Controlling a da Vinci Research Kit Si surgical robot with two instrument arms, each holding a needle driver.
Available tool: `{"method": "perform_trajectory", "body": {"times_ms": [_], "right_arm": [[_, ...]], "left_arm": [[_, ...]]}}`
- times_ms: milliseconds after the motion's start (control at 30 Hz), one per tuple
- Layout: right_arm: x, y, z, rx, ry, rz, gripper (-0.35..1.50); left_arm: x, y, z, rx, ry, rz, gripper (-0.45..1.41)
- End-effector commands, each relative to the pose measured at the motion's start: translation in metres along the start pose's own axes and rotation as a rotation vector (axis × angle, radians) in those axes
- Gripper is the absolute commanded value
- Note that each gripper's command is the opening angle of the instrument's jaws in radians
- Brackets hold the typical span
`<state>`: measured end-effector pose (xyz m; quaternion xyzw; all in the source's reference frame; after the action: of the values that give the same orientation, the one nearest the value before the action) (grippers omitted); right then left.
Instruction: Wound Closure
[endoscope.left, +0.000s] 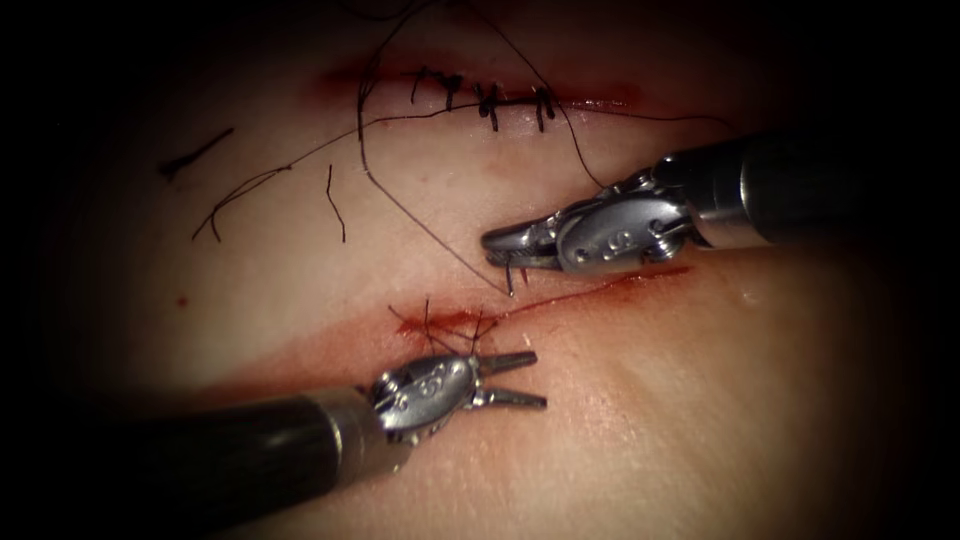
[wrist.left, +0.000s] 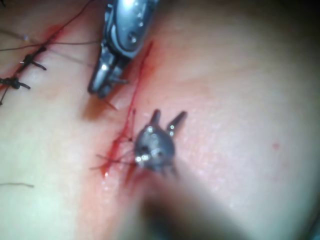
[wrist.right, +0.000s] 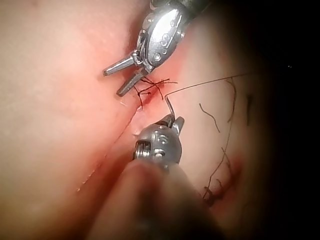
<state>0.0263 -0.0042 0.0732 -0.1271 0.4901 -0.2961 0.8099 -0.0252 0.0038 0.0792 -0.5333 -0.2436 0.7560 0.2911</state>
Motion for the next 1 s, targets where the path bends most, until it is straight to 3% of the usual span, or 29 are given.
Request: {"method": "perform_trajectory", "body": {"times_ms": [33, 233, 600, 1000], "right_arm": [[0.0000, -0.0006, 0.0009, -0.003, 0.002, -0.001, -0.35], [0.0001, -0.0020, 0.0011, -0.013, 0.002, -0.014, -0.35], [0.0016, -0.0043, -0.0001, -0.050, 0.034, -0.185, -0.35], [0.0002, -0.0083, -0.0007, -0.037, 0.057, -0.219, -0.35]], "left_arm": [[-0.0005, 0.0000, 0.0008, -0.003, 0.000, -0.001, 0.39], [-0.0005, 0.0000, 0.0006, -0.005, 0.000, -0.002, 0.37], [-0.0006, -0.0001, 0.0005, -0.006, -0.001, -0.001, 0.37], [-0.0006, -0.0001, 0.0005, -0.005, -0.007, -0.001, 0.36]]}}
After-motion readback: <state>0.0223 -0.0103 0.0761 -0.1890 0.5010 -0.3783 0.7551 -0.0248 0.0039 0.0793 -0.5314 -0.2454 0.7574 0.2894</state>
